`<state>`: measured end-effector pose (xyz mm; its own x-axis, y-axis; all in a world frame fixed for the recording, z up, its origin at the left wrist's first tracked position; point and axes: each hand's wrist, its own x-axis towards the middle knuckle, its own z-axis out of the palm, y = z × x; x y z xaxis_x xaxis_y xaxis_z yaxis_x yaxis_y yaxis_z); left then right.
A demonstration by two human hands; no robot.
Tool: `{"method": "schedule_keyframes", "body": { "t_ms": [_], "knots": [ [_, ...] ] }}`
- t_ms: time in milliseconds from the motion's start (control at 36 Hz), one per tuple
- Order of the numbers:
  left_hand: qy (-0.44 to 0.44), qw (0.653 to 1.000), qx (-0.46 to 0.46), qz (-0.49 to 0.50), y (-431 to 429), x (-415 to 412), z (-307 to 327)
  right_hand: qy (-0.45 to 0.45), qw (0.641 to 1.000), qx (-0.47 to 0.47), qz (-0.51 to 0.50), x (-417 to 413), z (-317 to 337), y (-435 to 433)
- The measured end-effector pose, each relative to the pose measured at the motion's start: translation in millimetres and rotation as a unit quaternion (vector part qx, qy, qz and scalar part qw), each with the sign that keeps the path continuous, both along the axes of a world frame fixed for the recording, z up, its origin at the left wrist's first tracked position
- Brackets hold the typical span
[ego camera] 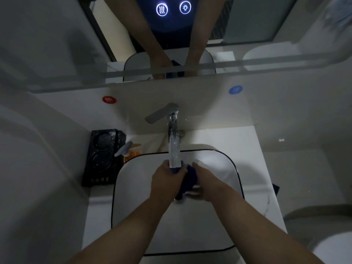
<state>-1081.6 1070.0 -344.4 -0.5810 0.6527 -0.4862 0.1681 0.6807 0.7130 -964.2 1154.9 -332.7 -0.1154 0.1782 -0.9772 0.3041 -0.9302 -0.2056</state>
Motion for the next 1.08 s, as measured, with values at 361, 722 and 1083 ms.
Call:
{"method": "schedule_keyframes", "body": {
  "t_ms": [361,722,1083],
  "knots": [
    [-0.172,0.975,-0.033,0.139,-28,-23,9,0.078,0.997,-0.011,-0.015,-35,14,-26],
    [-0.221,0.948,-0.082,0.215,-81,-50,32,0.040,0.703,0.676,0.218,-81,107,19],
    [-0.054,0.995,-0.037,0.072,-108,-37,70,0.059,0.690,0.631,0.350,-71,129,-7]
  ]
}}
